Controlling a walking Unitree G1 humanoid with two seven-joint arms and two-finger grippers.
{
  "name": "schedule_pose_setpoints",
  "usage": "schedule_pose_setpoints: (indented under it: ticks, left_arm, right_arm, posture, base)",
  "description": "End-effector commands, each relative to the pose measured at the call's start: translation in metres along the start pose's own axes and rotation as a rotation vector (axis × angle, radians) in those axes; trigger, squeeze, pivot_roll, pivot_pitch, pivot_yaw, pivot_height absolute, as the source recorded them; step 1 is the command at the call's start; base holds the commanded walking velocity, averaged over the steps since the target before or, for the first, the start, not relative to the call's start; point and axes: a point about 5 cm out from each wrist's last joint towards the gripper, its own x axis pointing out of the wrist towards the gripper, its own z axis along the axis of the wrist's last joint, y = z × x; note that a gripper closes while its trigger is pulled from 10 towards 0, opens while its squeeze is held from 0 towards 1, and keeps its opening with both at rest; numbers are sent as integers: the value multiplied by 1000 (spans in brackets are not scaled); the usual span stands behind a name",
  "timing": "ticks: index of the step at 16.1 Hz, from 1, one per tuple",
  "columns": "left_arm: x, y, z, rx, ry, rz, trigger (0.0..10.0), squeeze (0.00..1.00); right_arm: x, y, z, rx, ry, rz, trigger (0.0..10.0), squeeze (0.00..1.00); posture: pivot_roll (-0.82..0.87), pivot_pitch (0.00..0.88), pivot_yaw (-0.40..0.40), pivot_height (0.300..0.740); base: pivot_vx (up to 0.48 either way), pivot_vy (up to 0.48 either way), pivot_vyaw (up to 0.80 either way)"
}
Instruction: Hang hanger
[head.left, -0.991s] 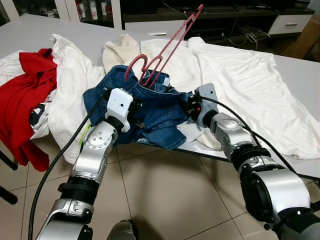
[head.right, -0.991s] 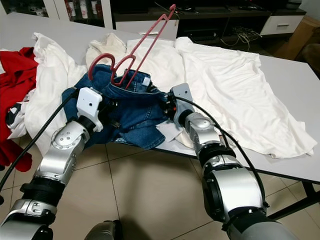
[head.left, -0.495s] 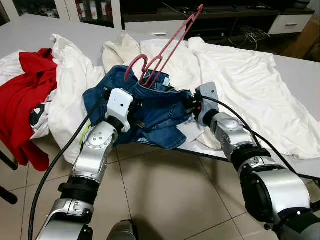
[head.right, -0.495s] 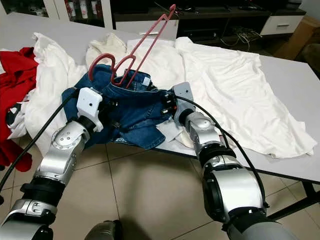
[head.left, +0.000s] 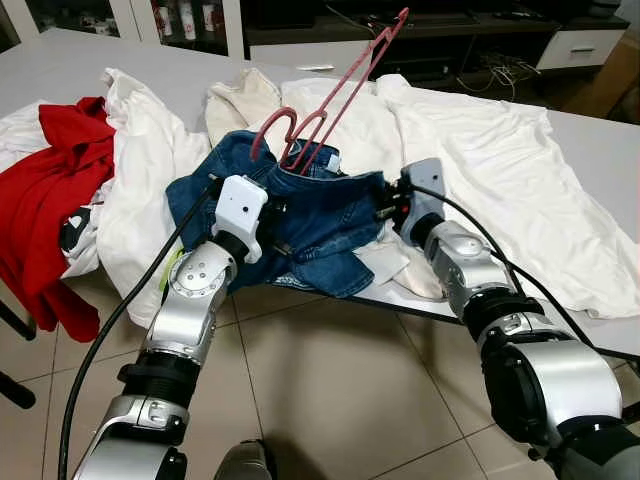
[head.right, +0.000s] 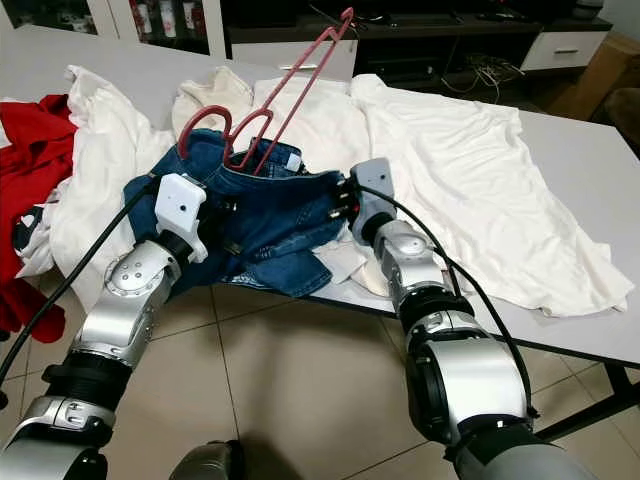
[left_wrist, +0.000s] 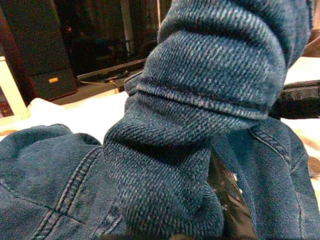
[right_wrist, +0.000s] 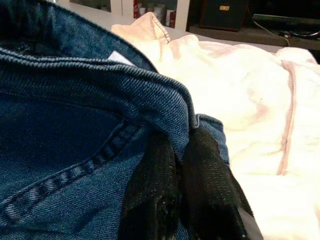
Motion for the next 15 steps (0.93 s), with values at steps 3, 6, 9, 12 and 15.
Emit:
schedule_pose_setpoints:
  ticks: [3, 6, 9, 12, 15]
  left_arm:
    - [7, -3, 6, 7, -24, -22, 10000, 0]
    - [7, -5, 4, -8, -3, -37, 10000, 0]
    - [4, -5, 2, -69, 12, -58, 10000, 0]
    - [2, -8, 3, -96, 22, -110, 10000, 0]
    - [-3, -16, 2, -140, 30, -146, 10000, 0]
  right_arm:
    - [-5, -17, 13, 5, -92, -103, 0, 0]
    - [-7, -24, 25, -45, -164, -171, 0, 0]
    - [-10, -33, 43, -99, -259, -262, 0, 0]
    - [-11, -38, 51, -112, -291, -312, 0, 0]
    - [-14, -43, 59, -128, -338, -371, 0, 0]
  posture:
    - [130, 7, -57, 740]
    - [125, 3, -51, 740]
    - [122, 1, -45, 740]
    - [122, 0, -43, 740]
    - [123, 0, -38, 740]
  base:
    - [0, 0, 0]
    - [0, 0, 0]
    - [0, 0, 0]
    - [0, 0, 0]
    - [0, 0, 0]
